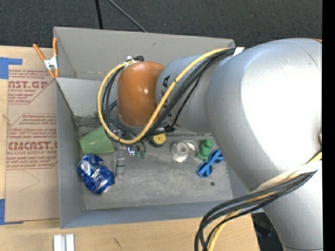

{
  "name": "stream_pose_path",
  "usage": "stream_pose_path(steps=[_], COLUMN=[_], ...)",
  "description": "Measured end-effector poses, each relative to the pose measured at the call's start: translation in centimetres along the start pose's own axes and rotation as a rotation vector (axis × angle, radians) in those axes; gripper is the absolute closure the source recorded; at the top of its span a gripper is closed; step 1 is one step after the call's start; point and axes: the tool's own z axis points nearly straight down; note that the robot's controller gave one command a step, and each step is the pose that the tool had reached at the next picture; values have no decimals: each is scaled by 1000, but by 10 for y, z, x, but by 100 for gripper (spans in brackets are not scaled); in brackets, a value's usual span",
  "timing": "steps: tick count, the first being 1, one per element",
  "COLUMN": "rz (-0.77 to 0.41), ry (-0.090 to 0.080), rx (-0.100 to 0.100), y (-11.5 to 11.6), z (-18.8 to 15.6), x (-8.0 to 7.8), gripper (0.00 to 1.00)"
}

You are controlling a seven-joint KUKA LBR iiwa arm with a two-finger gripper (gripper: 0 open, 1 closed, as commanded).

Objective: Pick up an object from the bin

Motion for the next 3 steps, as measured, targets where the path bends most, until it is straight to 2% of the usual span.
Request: stream_pose_path(steps=[1,2,3], rz=[7,8,-161], ry=[2,6,6], rx=[2,5,1], y=[-5,-6,66], z=[0,1,1], x=[0,1,44], gripper=[100,0,0])
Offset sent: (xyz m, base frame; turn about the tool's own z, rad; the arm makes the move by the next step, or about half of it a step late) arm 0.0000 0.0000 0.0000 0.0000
